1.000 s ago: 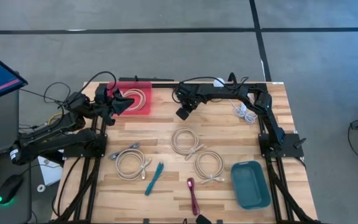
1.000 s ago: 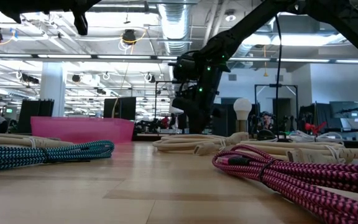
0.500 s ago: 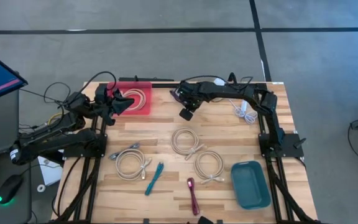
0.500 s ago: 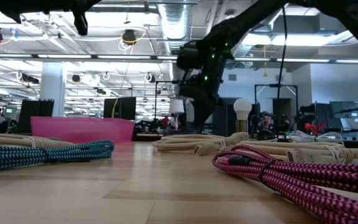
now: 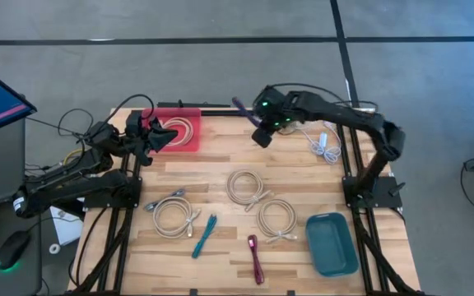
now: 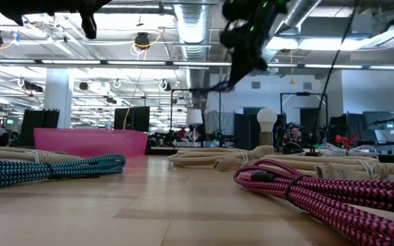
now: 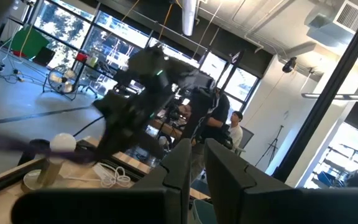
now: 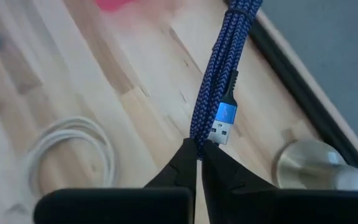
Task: Pick & Place USB Port
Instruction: Put the violet charger cable into the blue bin
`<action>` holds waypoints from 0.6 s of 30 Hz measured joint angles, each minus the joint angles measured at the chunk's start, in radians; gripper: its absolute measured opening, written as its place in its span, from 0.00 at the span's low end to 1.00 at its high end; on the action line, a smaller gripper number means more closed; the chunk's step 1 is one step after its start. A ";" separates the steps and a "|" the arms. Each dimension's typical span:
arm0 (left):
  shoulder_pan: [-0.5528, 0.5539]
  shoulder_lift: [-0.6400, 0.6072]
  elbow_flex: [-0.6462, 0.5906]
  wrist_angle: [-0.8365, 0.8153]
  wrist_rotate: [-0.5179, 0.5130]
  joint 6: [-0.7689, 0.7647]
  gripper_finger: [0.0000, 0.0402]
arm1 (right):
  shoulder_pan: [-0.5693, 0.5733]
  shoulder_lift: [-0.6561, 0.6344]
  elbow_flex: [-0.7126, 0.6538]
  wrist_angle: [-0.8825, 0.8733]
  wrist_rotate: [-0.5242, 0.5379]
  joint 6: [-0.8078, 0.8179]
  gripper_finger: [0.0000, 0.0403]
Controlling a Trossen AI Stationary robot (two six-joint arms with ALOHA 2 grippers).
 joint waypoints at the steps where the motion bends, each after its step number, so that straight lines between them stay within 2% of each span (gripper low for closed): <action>1: 0.000 0.000 0.000 0.000 0.000 0.000 0.11 | 0.002 -0.027 0.000 -0.020 0.000 0.013 0.00; 11: 0.000 0.000 0.000 0.000 0.000 0.000 0.11 | 0.101 -0.263 0.000 -0.388 -0.075 0.224 0.00; 18: 0.000 0.000 0.000 0.000 0.000 0.000 0.11 | 0.250 -0.413 0.000 -0.640 -0.112 0.498 0.00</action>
